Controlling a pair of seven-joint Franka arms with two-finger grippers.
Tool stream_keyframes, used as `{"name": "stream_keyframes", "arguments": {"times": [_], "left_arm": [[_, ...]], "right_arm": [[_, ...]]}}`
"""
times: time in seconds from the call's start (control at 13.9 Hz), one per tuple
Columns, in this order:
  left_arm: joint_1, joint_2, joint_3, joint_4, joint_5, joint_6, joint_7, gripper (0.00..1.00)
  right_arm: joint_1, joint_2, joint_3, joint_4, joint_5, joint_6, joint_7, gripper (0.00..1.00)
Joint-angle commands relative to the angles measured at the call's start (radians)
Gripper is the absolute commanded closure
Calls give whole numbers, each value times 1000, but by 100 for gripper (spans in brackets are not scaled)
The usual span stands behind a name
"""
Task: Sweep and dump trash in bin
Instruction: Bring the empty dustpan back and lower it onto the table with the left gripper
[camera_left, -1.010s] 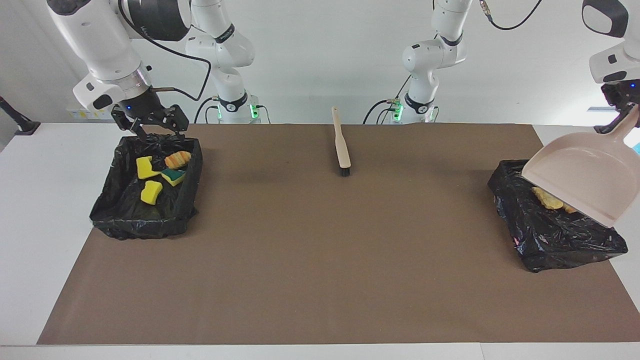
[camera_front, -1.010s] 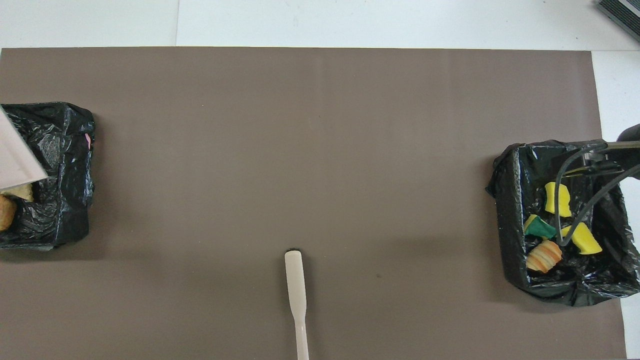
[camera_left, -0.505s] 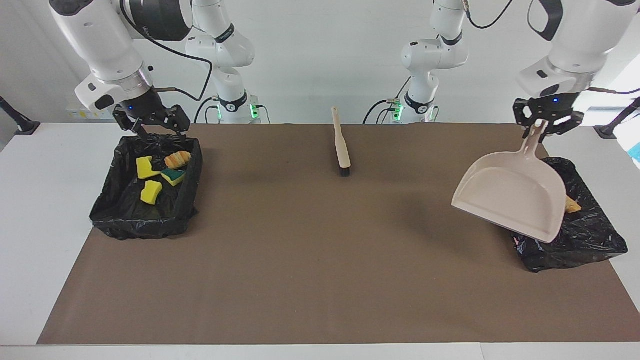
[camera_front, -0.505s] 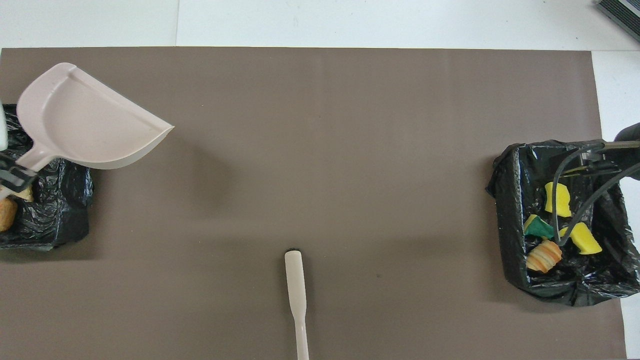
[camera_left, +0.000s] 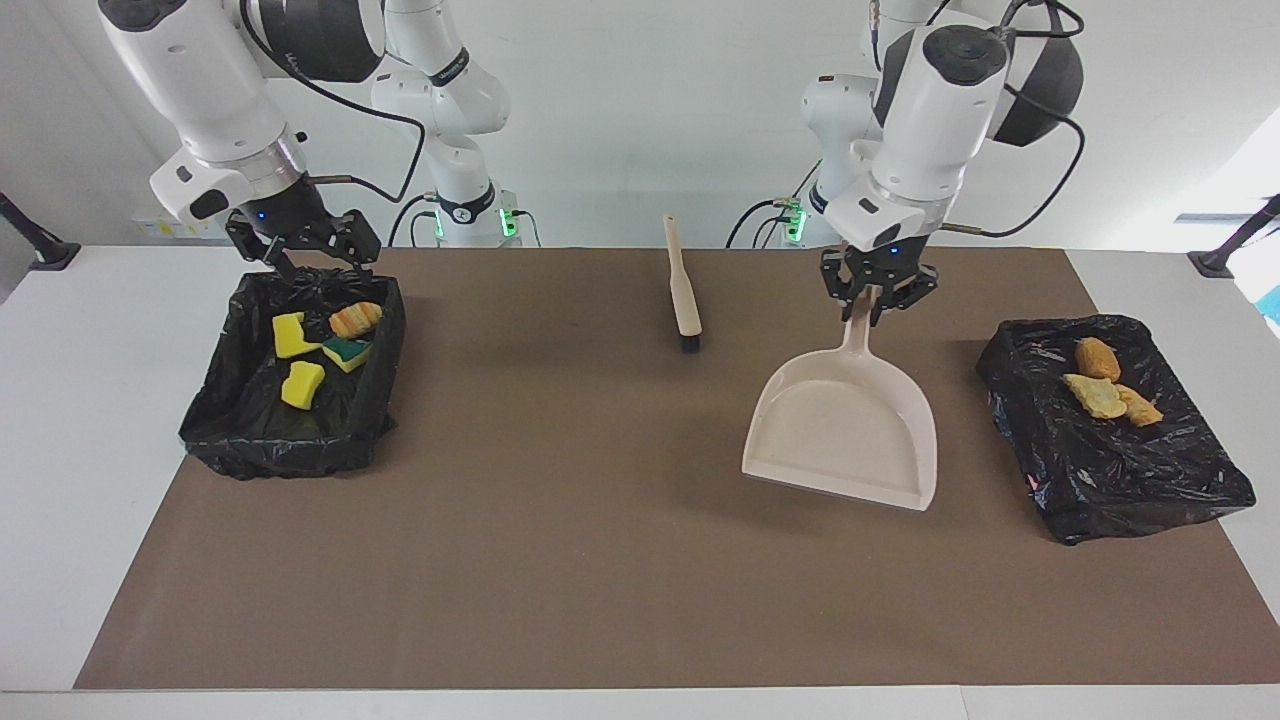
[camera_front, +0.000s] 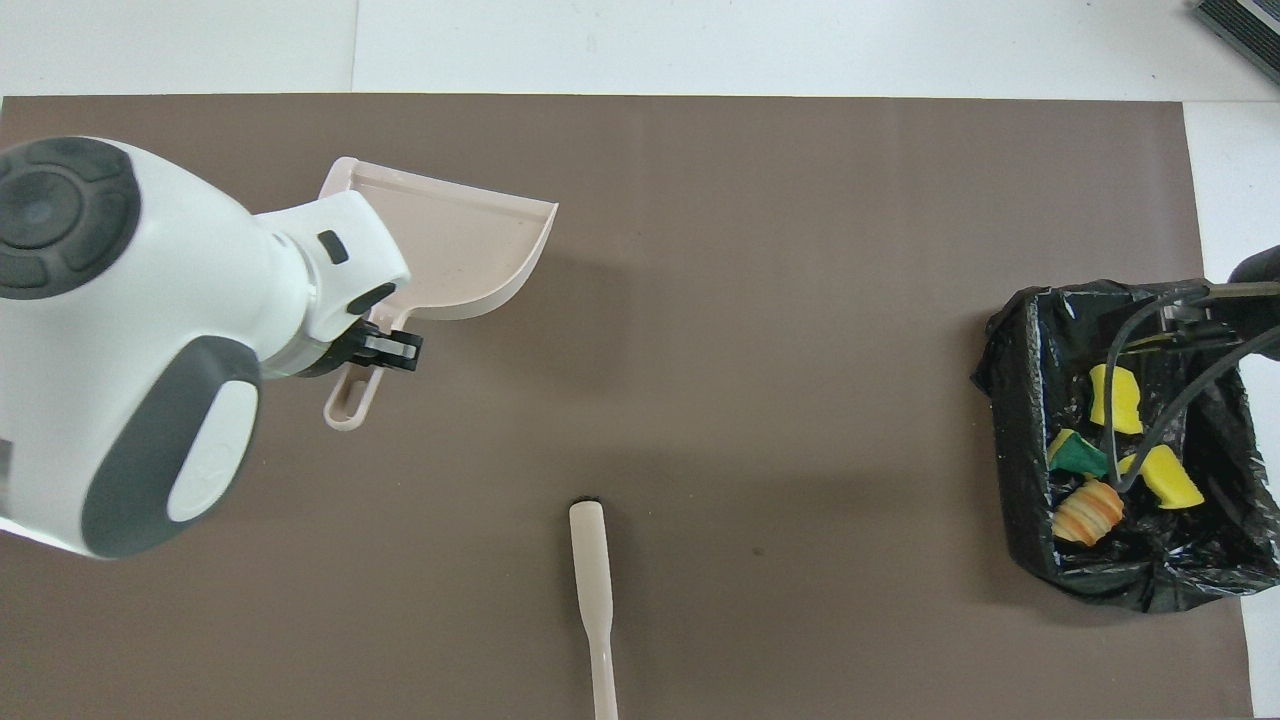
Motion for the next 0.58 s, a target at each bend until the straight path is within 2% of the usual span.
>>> {"name": "stream_keyframes", "arguments": {"times": [0.0, 0.22, 0.36, 0.5], "left_arm": [[-100, 72, 24, -14, -37, 128, -185, 100], [-194, 177, 26, -21, -36, 214, -293, 100], [-216, 162, 26, -86, -34, 220, -293, 100], [-229, 162, 24, -150, -34, 319, -302, 100]], "right_arm": [[0, -15, -1, -13, 17, 8, 15, 0], [0, -15, -1, -13, 17, 8, 15, 0], [0, -14, -1, -13, 17, 8, 15, 0], [0, -15, -1, -13, 17, 8, 14, 0]]}}
